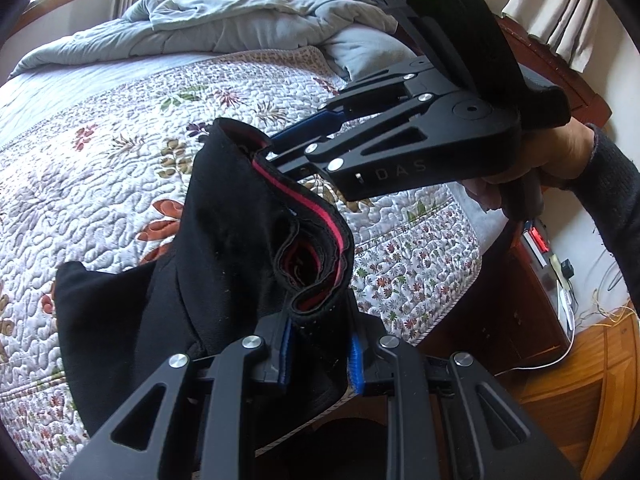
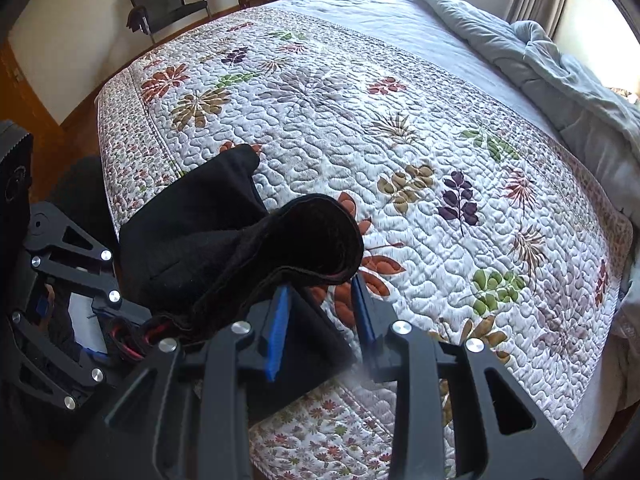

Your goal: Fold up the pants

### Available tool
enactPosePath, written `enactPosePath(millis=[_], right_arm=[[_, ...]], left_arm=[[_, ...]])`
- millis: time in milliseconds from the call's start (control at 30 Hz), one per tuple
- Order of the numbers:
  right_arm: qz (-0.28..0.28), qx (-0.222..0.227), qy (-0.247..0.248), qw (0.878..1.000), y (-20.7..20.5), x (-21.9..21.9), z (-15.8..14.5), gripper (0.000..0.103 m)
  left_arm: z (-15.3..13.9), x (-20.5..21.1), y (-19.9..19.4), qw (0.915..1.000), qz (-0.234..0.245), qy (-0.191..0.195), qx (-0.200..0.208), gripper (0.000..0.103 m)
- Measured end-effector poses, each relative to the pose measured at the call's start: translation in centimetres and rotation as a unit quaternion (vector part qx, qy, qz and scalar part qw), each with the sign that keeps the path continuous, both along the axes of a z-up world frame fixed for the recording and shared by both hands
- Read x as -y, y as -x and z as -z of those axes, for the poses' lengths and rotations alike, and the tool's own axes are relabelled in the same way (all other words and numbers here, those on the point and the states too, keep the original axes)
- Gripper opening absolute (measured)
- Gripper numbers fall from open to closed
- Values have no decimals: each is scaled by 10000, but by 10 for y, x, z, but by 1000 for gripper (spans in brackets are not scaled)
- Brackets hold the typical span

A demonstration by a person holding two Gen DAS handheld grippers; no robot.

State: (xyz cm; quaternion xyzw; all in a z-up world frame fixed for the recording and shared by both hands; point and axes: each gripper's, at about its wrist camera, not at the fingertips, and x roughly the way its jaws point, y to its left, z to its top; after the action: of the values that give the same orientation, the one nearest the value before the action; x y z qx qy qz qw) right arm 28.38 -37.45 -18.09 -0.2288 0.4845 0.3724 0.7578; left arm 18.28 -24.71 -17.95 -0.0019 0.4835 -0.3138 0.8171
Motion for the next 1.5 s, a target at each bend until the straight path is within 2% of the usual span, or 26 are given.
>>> enactPosePath(millis=[300,500,567,600,700,767,833,967,1033,1067,1133,1167,1233,1267,1333,1433,1467,1500], right_arm=[[166,-147,-103,9997,2,26,22,30],[413,-315,-268,9983,6,42,37,31],[585,-444,-352,9967,6,48,41,32],[698,-528,-435,9952,7,52,43,36],[1158,-729,-593,9888,6,66,49,51],[1419,-857,-696,9837,9,75,54,51],[1732,-1003,-775,9767,11,86,60,56],[2656,-1312,-1211,9474,19,122,71,62],[3134,-1507,-1606,9237,26,141,74,72],[3453,-1658,-1970,9025,34,156,78,77],[3654,-1916,-2588,8734,44,168,82,83],[3692,-2138,-3221,8451,56,173,89,89],[3715,-2354,-3552,8249,65,168,100,91],[3730,-2487,-3572,8194,72,158,111,91],[3709,-2665,-3533,8164,78,139,127,91],[3659,-2831,-3500,8146,79,119,140,91],[3673,-2792,-3500,8152,79,114,141,88],[3673,-2678,-3463,8206,79,111,138,71]], left_arm=[[17,18,1,9998,52,-134,-113,24],[23,23,2,9997,62,-134,-207,30],[23,23,4,9996,66,-110,-240,33],[23,23,5,9996,59,-104,-254,34],[20,21,9,9996,39,-77,-262,42],[16,17,11,9997,19,-25,-257,59],[10,9,14,9997,-17,76,-210,66],[-2,-26,11,9975,-125,601,-345,76],[-4,-53,5,9948,-310,854,-464,80],[-3,-75,-1,9918,-466,1044,-574,81],[1,-108,-9,9875,-704,1237,-674,82],[5,-131,-15,9848,-837,1349,-705,83],[15,-163,-23,9796,-1079,1480,-833,83],[22,-180,-26,9753,-1252,1567,-926,83],[33,-202,-29,9691,-1481,1675,-1044,83],[44,-226,-26,9651,-1692,1713,-1029,83],[48,-230,-25,9636,-1709,1768,-1048,83],[52,-233,-24,9614,-1719,1858,-1083,83]])
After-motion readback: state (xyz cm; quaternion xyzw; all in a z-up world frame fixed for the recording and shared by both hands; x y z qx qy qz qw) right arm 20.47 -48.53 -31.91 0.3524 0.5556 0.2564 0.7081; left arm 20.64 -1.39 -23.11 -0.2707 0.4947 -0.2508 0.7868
